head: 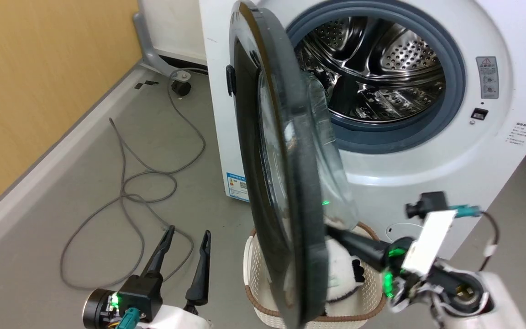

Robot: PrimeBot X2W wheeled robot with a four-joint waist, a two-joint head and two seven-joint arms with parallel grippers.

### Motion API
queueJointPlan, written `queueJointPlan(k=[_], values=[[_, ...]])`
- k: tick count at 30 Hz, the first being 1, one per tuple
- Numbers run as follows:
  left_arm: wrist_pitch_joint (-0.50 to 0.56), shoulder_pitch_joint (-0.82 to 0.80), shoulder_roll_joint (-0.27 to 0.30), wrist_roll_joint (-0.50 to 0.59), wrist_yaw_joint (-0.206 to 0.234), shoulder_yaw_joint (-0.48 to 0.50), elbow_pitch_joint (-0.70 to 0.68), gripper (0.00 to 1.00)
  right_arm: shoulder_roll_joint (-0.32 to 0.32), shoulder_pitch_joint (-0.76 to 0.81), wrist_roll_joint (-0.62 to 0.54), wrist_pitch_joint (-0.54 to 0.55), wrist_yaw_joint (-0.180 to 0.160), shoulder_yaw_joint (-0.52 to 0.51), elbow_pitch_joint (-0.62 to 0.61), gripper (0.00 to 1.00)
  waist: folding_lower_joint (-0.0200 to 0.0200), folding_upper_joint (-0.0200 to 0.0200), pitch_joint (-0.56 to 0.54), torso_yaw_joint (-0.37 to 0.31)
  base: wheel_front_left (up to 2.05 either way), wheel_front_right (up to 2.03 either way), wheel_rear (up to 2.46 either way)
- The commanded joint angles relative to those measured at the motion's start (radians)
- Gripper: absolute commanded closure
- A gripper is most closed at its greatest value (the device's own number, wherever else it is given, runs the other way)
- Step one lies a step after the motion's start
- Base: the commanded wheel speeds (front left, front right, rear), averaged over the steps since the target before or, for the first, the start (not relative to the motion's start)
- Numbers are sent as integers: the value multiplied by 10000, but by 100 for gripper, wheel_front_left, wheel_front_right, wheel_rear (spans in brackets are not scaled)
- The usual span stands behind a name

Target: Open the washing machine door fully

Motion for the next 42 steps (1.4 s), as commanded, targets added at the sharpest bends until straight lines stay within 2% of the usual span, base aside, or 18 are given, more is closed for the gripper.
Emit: queueJointPlan(k=[1,7,12,15,19,23,30,33,36,39,42], values=[[-53,110,14,92,-72,35,-1,0,62,196,122,-119,10,317,-102,100,1,0,10,40,0,0,0],[-53,131,14,92,-87,32,21,0,62,397,128,-789,10,1059,-413,100,1,0,24,154,0,0,0],[-53,203,14,61,-39,59,21,0,29,439,-124,-1414,10,764,-714,100,1,0,16,38,0,0,0],[-53,226,14,37,-24,98,13,0,-231,474,-589,-1926,10,521,-1129,100,1,0,19,-159,0,0,0],[-53,202,14,-19,3,203,-16,0,-754,531,-1885,-3315,10,228,-2066,100,1,0,71,-547,0,0,0],[-53,151,16,-90,-2,438,-34,0,-1787,680,-3977,-4910,10,615,-2994,100,1,0,131,-1016,0,0,0],[-53,263,103,-101,-65,1045,-148,0,-3353,1087,-7398,-7736,10,1278,-3310,100,1,0,126,-1743,0,0,0],[-53,383,121,-98,-109,1263,-230,0,-3375,1435,-8701,-8635,10,941,-3051,100,1,0,109,-1958,0,0,0],[-53,487,142,-84,-205,1377,-224,0,-3083,1882,-9834,-9231,10,473,-2897,100,1,0,103,-2105,0,0,0],[-53,642,133,-70,-276,1423,-232,0,-2661,2410,-11178,-9801,10,-136,-2842,100,1,0,70,-2242,0,0,0],[-53,896,117,-85,-323,1477,-275,0,-1855,3009,-12193,-10251,10,-785,-2891,100,1,0,44,-2332,0,0,0]])
